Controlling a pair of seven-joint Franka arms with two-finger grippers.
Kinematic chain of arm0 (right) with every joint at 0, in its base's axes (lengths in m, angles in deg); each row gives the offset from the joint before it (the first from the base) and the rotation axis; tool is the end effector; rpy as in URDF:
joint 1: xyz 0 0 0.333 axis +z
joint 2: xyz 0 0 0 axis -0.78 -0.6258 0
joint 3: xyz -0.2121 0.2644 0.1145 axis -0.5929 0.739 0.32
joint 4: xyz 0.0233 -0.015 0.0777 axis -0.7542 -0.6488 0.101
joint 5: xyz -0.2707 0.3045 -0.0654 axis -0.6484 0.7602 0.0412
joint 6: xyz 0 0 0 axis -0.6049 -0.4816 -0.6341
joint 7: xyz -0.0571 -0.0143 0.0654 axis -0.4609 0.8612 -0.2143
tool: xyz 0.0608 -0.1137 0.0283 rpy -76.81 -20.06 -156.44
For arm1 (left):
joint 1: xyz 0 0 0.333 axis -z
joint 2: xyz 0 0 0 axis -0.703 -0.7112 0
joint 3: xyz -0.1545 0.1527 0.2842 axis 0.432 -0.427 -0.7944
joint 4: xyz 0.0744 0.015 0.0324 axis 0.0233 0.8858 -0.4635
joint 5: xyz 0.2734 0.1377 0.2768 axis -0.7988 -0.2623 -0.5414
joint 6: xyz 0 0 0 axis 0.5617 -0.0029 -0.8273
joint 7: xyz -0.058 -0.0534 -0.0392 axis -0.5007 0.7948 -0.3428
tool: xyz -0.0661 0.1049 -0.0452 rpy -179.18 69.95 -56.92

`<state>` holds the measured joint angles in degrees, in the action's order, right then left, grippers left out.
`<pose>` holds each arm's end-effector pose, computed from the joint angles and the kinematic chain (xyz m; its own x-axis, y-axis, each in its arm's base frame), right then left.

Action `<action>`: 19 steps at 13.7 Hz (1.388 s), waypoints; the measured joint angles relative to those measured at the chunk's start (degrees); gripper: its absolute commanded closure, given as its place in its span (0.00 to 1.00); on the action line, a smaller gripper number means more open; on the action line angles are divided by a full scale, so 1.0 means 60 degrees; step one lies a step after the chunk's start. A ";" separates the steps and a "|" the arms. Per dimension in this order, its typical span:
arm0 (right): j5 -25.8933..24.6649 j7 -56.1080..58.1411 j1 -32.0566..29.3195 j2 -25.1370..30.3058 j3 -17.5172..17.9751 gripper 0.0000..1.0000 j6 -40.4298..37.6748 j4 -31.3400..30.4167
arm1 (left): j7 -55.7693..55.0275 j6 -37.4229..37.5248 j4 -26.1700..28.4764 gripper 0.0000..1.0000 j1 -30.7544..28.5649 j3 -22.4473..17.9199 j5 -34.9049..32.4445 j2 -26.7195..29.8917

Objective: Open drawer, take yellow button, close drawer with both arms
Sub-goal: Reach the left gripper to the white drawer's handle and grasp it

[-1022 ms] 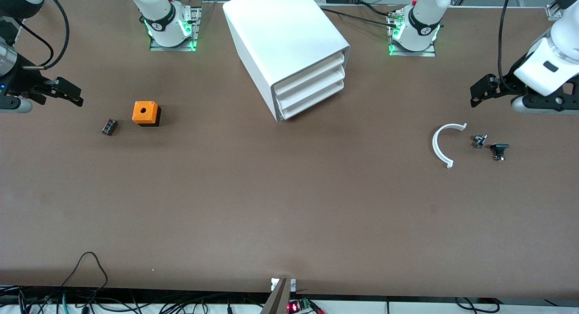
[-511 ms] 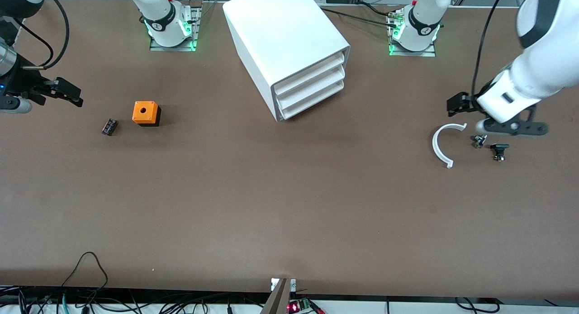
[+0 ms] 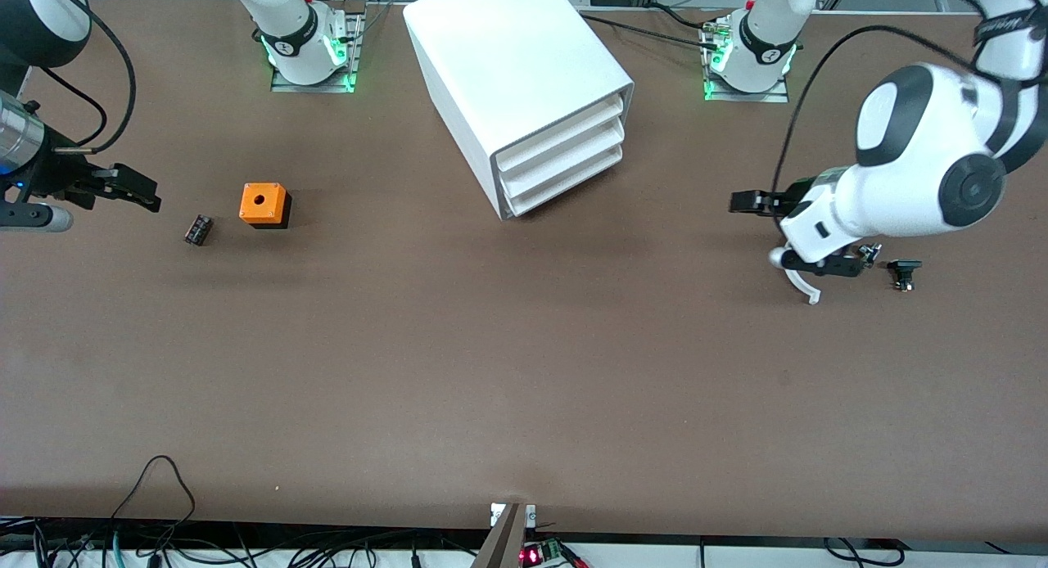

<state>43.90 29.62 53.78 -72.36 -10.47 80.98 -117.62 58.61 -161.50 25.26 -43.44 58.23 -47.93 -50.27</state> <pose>0.5842 -0.0209 0.5489 0.9992 -0.0164 -0.0374 -0.0156 -0.9996 0.0231 0.5759 -0.1354 0.4077 0.9068 -0.0878 -0.4122 0.0422 -0.9543 0.2960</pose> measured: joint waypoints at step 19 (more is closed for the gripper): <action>0.0023 0.0410 0.1081 -0.0675 0.0003 0.00 -0.0035 0.0208 | 0.1450 -0.2098 0.3388 1.00 0.0070 0.3497 0.6036 -0.0531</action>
<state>44.04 32.08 60.27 -76.41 -10.45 80.77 -116.37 67.32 -174.08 45.59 -43.01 79.21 -11.72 -53.45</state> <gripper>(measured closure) 0.000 0.436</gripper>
